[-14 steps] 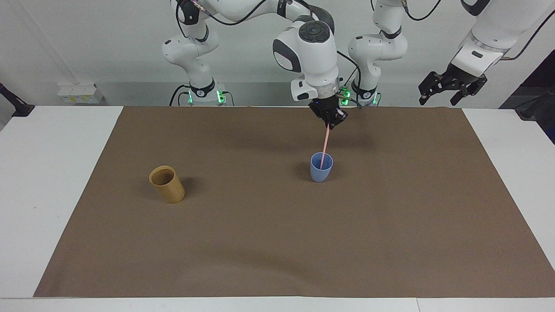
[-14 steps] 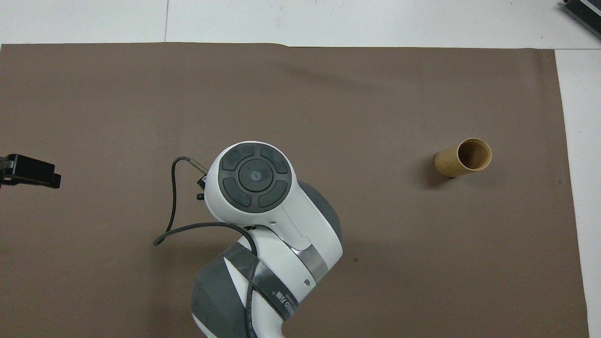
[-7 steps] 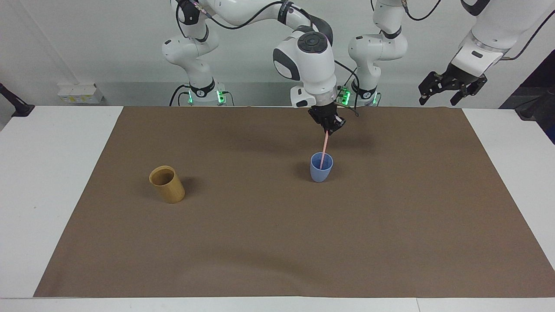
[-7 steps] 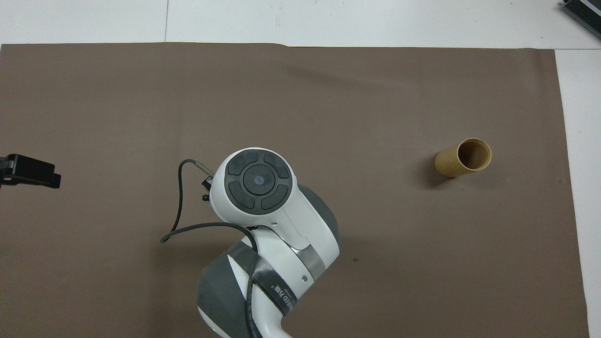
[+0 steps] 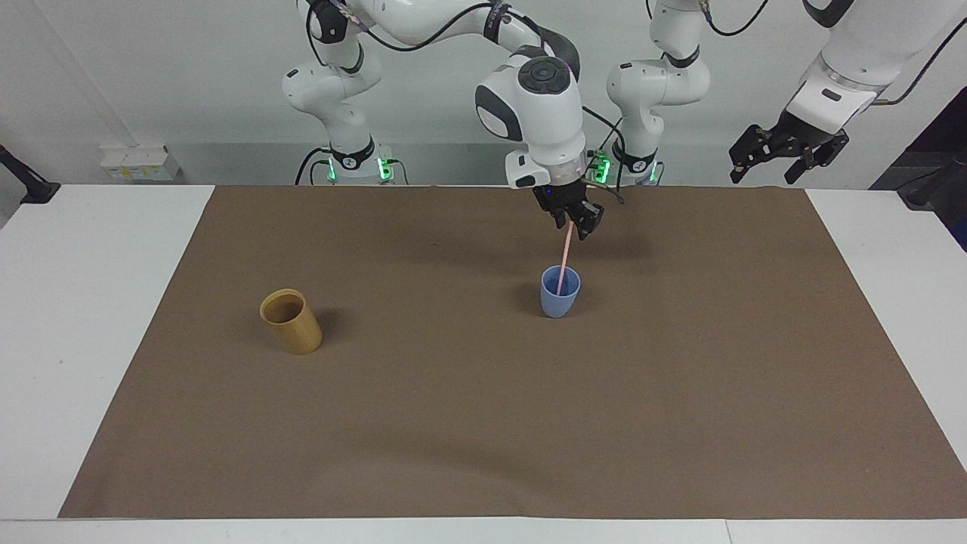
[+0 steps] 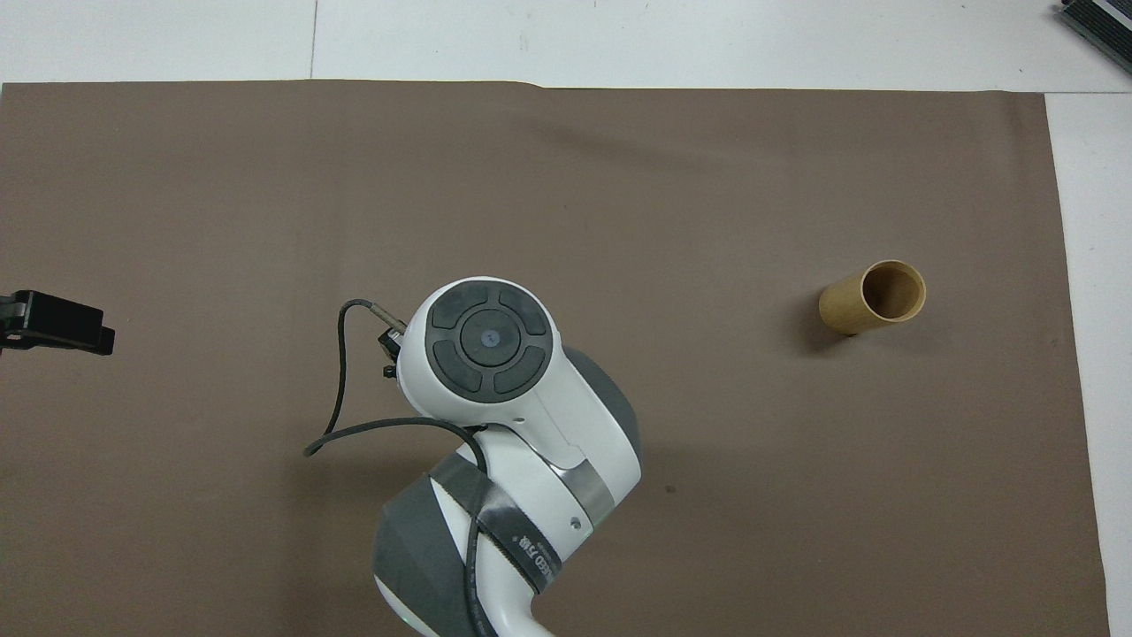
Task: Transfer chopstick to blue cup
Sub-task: 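Lower the pink stick into the blue cup with the right gripper, then open the right gripper and release the pink stick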
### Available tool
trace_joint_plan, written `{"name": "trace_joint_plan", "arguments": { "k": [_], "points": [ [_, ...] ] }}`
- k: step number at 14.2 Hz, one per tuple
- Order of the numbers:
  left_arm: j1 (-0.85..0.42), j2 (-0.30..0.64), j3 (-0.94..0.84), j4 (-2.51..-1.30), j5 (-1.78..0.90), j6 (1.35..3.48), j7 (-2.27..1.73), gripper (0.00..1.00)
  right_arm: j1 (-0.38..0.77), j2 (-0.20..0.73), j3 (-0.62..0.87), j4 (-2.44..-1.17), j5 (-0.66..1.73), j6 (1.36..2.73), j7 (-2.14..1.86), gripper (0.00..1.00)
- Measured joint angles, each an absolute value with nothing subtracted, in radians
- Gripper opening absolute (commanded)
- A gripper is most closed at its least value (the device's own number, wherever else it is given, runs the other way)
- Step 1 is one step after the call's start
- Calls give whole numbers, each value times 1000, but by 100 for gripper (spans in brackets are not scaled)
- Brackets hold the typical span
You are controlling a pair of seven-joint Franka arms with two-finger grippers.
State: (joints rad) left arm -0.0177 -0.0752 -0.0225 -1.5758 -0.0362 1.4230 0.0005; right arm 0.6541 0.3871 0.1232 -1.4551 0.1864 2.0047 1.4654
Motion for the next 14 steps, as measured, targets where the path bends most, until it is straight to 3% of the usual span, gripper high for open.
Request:
{"name": "trace_joint_plan", "arguments": {
  "k": [1,2,3,9,14],
  "points": [
    [-18,-75,-23,-1576,-36,1423,0,100,652,386,123,-1454,186,2005,1465,80],
    [-18,-75,-23,-1576,-36,1423,0,100,649,385,123,-1451,186,2003,1465,97],
    [-18,-75,-23,-1576,-36,1423,0,100,646,381,122,-1447,186,1998,1465,100],
    [-18,-75,-23,-1576,-36,1423,0,100,595,305,117,-1428,186,1885,1388,100],
    [-18,-75,-23,-1576,-36,1423,0,100,416,194,110,-1475,174,1747,1138,100]
  ]
}}
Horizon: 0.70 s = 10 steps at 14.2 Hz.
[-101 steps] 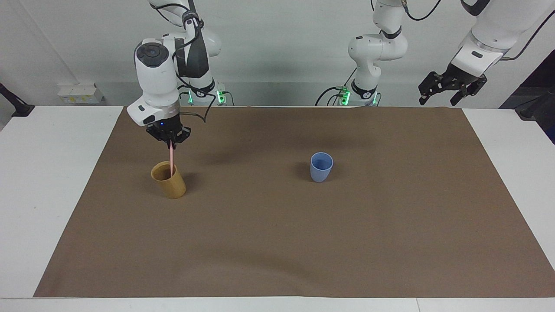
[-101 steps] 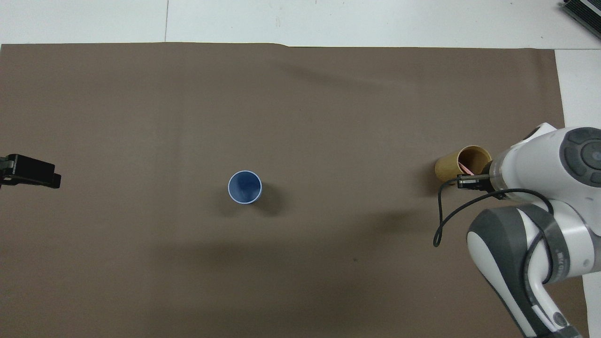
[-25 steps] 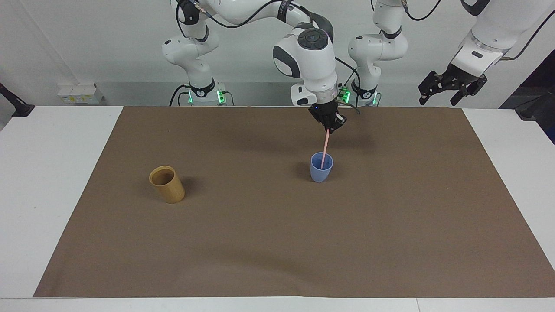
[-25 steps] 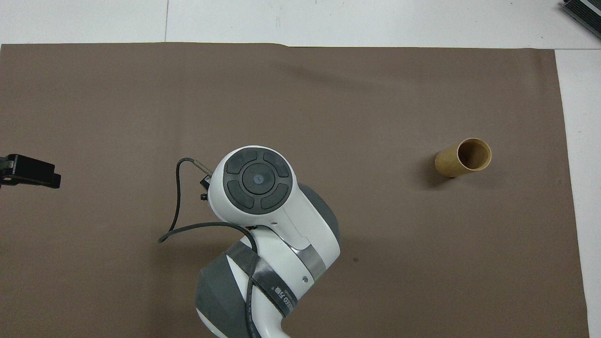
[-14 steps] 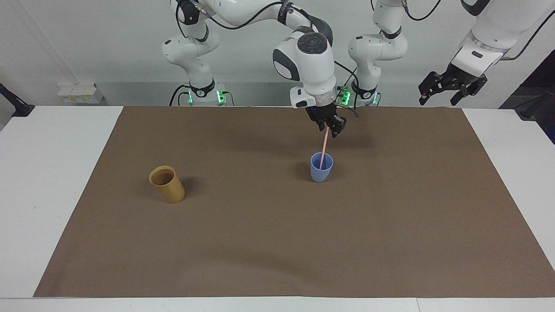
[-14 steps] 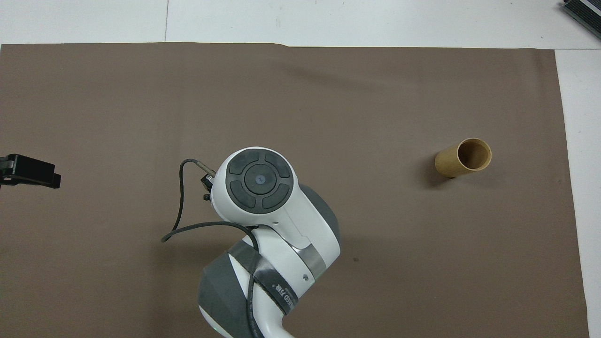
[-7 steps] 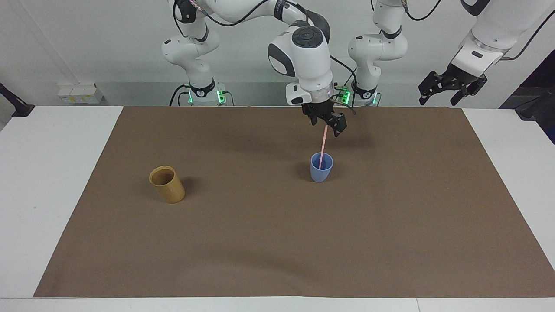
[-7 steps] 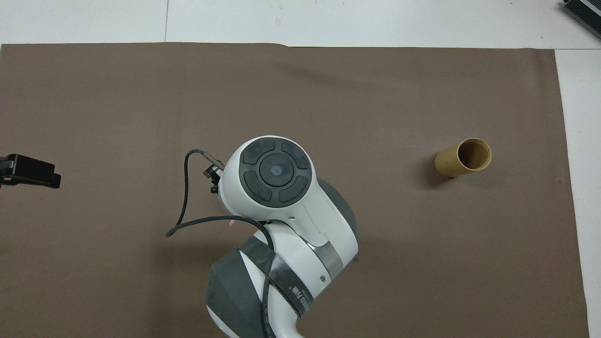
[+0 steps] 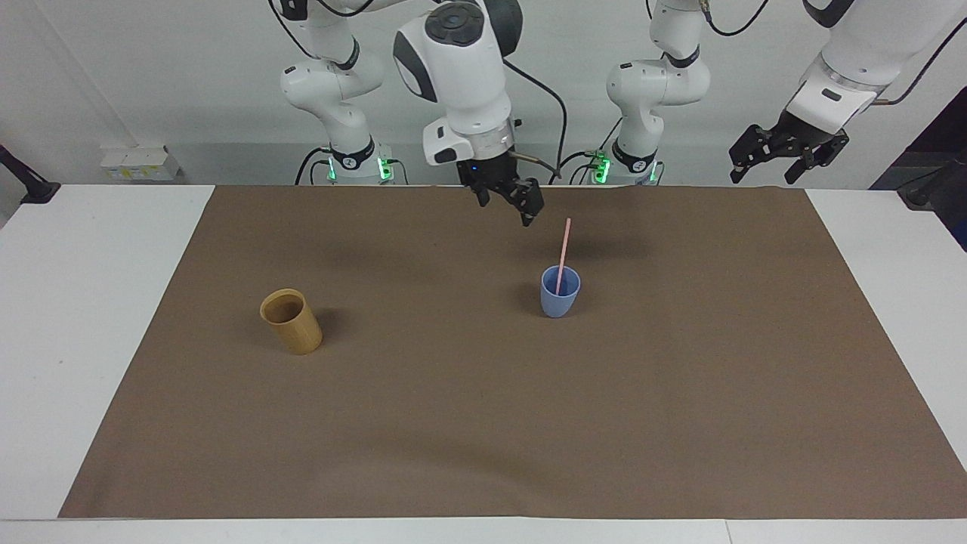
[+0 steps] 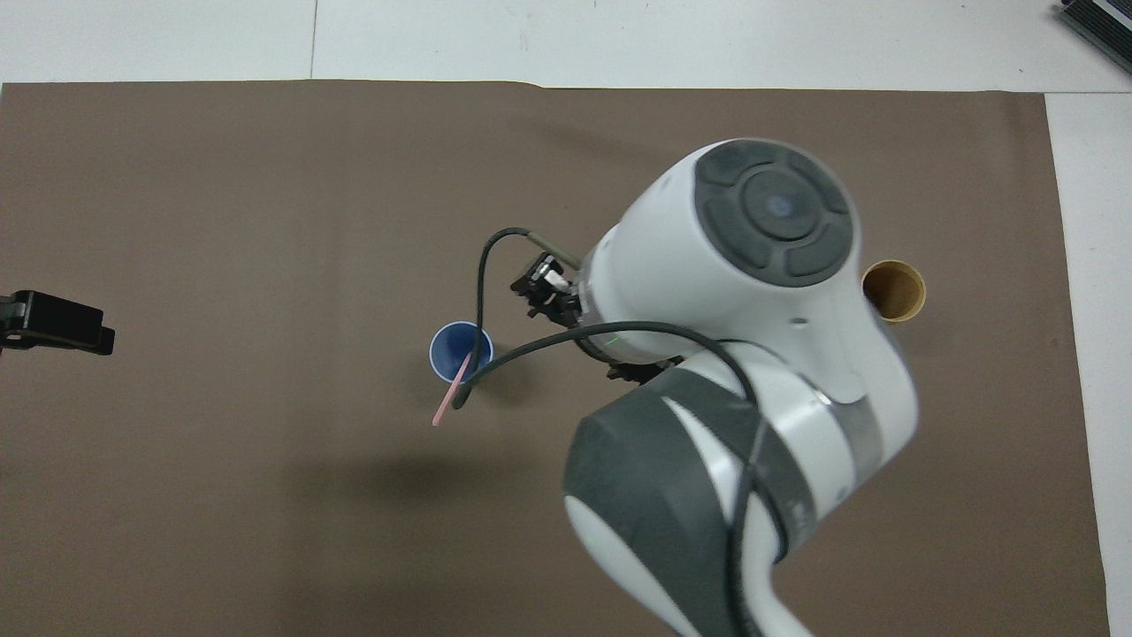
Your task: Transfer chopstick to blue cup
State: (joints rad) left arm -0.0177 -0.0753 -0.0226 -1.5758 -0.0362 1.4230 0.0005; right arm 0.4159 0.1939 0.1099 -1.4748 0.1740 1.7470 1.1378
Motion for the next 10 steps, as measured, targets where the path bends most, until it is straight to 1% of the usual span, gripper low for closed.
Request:
{"name": "trace_joint_plan", "arguments": {
  "k": [3,5,8,10],
  "points": [
    [-18,-75,-23,-1576,-36,1423,0,100,301,94,107,-1571,141,1743,903,100],
    [-18,-75,-23,-1576,-36,1423,0,100,246,45,106,-1615,83,1743,734,100],
    [-18,-75,-23,-1576,-36,1423,0,100,201,24,106,-1625,-20,1743,513,100],
    [-18,-75,-23,-1576,-36,1423,0,100,166,16,106,-1623,-40,1744,422,100]
  ]
}}
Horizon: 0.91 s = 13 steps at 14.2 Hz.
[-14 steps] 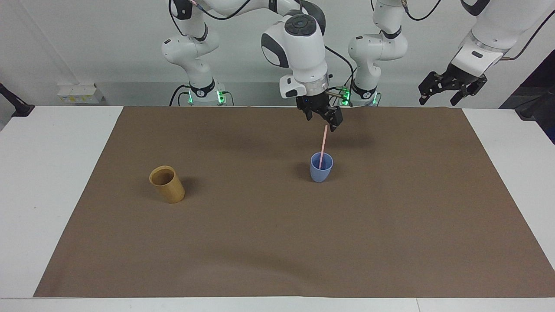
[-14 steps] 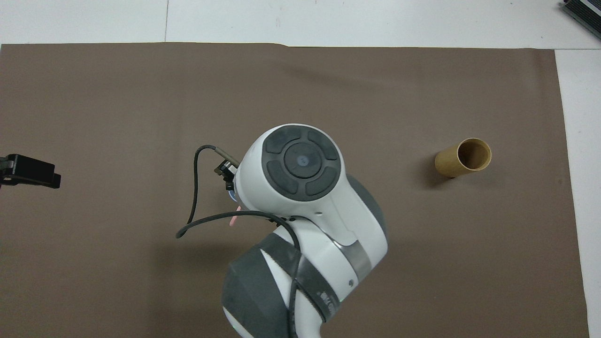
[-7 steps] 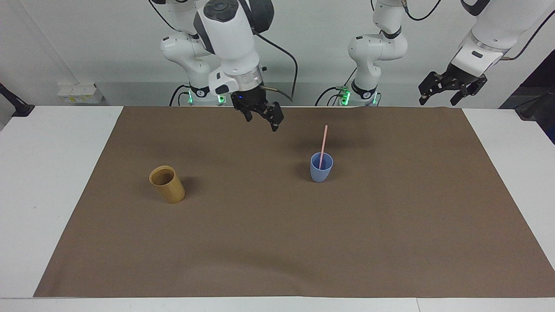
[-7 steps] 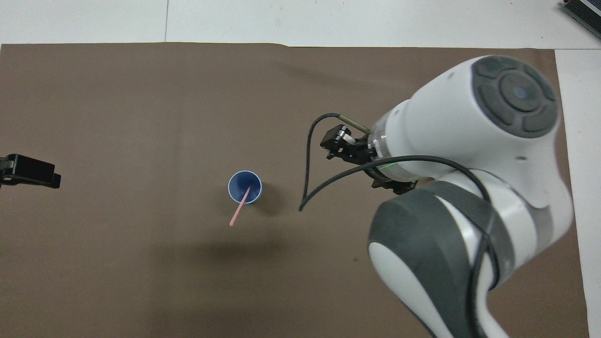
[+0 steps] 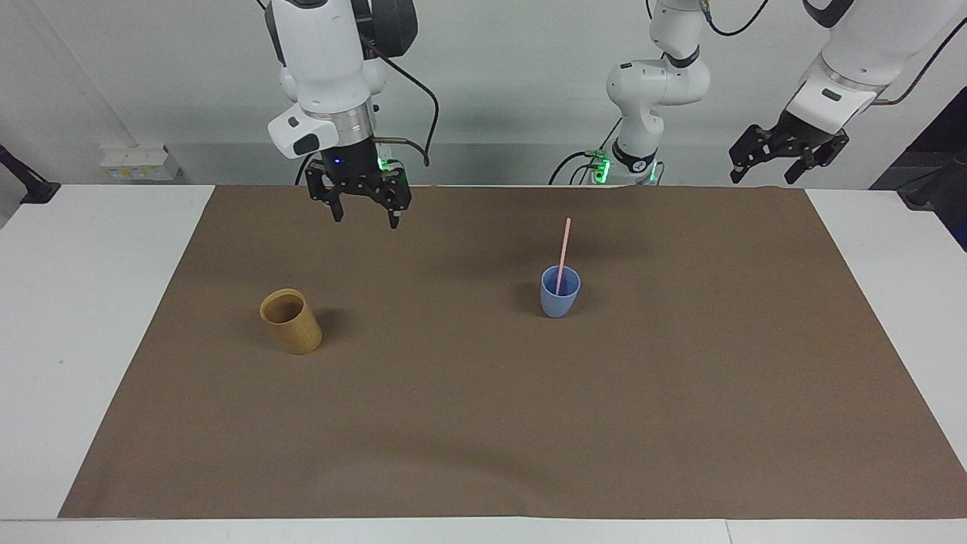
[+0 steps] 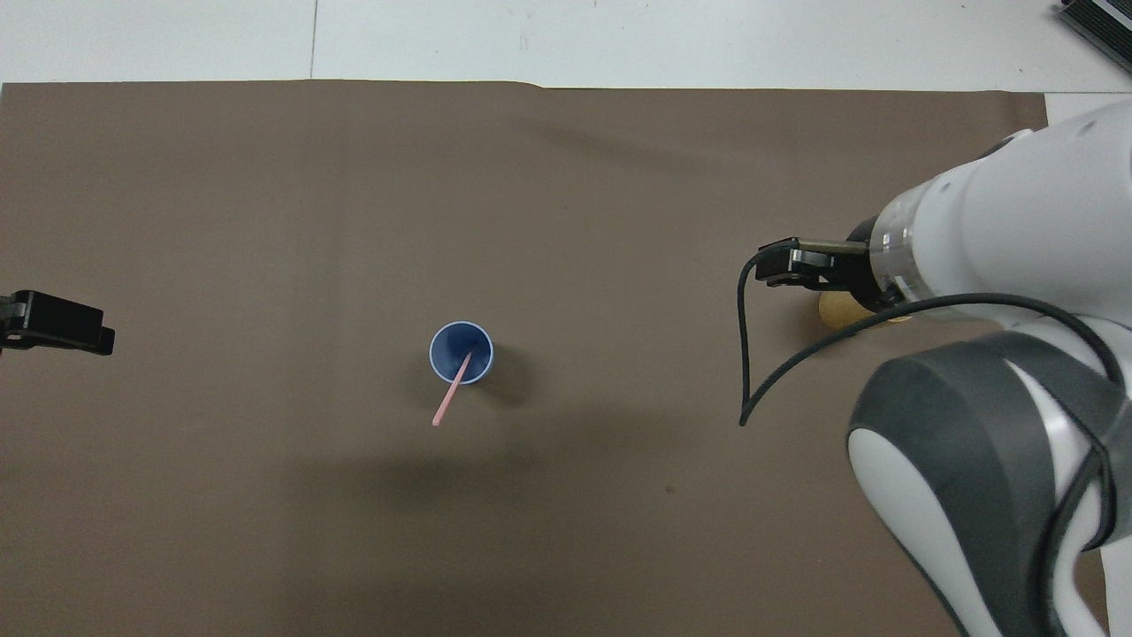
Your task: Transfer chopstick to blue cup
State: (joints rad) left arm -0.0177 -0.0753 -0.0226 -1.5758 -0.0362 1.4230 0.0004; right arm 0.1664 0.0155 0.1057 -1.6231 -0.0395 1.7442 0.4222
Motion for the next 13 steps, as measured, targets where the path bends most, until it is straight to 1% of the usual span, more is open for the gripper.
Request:
{"name": "trace_joint_plan", "arguments": {
  "k": [4,8,13],
  "points": [
    [-18,-75,-23,-1576,-36,1423,0,100,104,-1,105,-1623,-48,1744,253,100],
    [-18,-75,-23,-1576,-36,1423,0,100,87,0,105,-1616,-53,1740,218,100],
    [-18,-75,-23,-1576,-36,1423,0,100,78,28,105,-1535,-54,1641,218,100]
  ]
}}
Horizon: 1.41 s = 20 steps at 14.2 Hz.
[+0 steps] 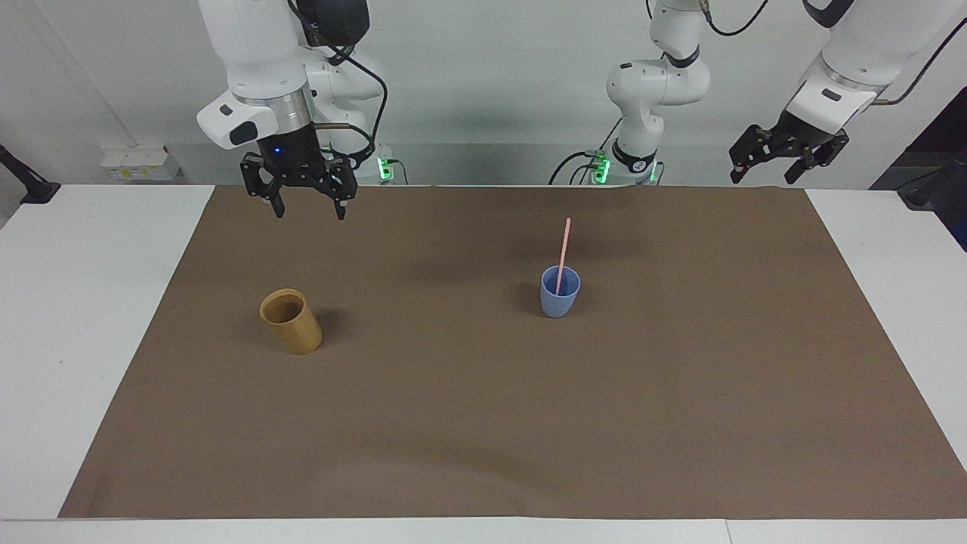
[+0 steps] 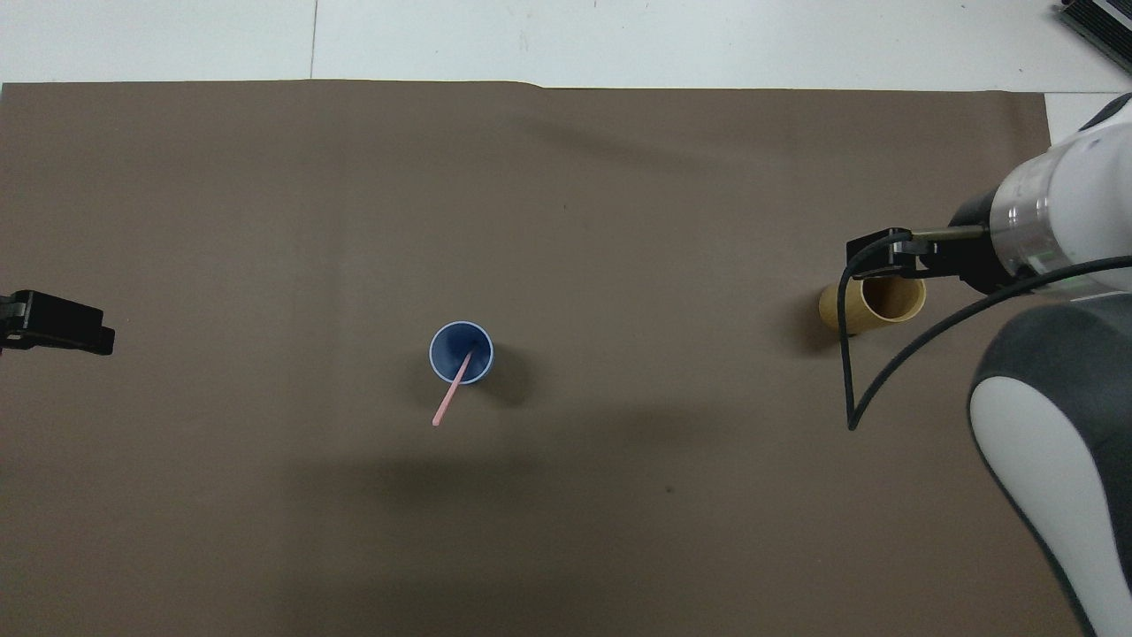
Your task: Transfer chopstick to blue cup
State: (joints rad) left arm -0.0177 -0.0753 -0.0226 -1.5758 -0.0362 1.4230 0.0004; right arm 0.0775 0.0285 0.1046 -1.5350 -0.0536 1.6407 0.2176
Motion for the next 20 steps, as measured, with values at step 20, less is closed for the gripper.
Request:
{"name": "trace_joint_plan", "arguments": {
  "k": [20],
  "points": [
    [-18,-75,-23,-1576,-36,1423,0,100,16,39,104,-1500,-50,1519,218,100]
  ]
}}
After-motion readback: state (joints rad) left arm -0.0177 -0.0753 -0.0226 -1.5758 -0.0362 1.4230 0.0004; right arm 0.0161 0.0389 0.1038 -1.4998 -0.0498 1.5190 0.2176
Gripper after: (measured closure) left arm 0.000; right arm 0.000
